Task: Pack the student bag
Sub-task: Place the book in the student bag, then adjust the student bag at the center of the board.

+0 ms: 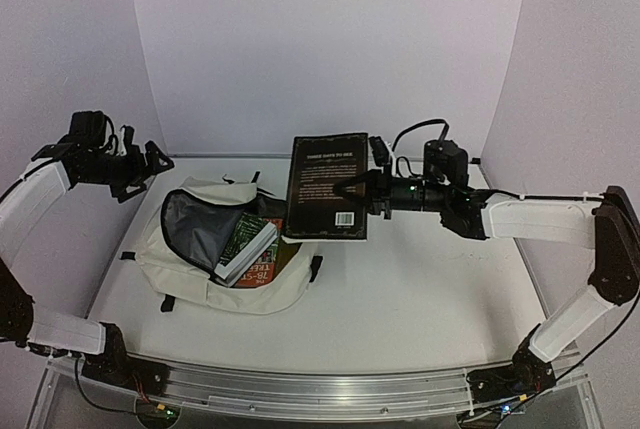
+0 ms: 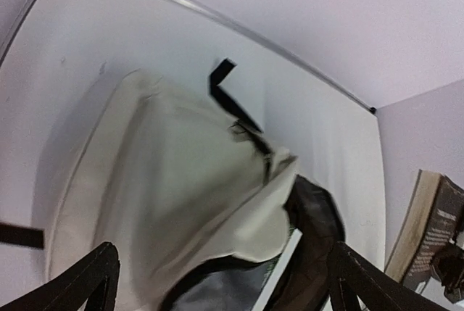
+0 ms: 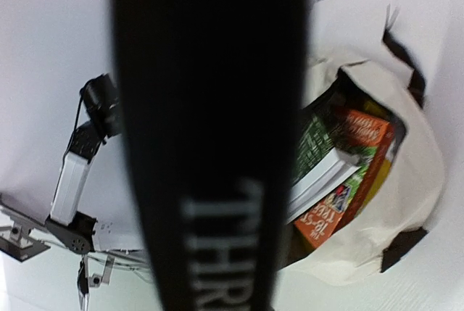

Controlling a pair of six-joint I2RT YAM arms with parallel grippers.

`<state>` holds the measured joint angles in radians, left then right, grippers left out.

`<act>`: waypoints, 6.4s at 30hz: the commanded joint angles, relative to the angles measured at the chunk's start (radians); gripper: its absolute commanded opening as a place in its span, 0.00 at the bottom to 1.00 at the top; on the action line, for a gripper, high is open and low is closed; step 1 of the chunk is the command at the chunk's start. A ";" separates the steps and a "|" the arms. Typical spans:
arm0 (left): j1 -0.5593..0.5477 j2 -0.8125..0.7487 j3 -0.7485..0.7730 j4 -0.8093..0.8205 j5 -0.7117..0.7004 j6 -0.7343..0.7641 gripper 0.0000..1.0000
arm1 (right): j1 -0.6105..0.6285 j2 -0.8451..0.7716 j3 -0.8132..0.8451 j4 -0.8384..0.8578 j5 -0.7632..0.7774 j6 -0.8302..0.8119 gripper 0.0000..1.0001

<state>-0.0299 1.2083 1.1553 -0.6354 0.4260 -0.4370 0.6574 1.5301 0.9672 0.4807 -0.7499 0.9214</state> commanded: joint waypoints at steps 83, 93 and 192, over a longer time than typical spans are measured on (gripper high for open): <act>-0.149 -0.010 0.018 0.232 0.709 0.115 0.00 | 0.334 0.786 0.912 -0.381 0.560 0.053 0.49; -0.149 -0.007 0.033 0.213 0.690 0.123 0.00 | 0.333 0.586 0.743 -0.525 0.747 -0.090 0.68; -0.046 0.272 -0.336 0.669 0.138 -0.313 1.00 | 0.169 0.378 0.287 -0.405 0.454 -0.419 0.00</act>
<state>-0.0731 1.2911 0.7011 -0.2771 0.4509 -0.8243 0.7889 2.0272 1.3742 -0.0152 -0.3550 0.4619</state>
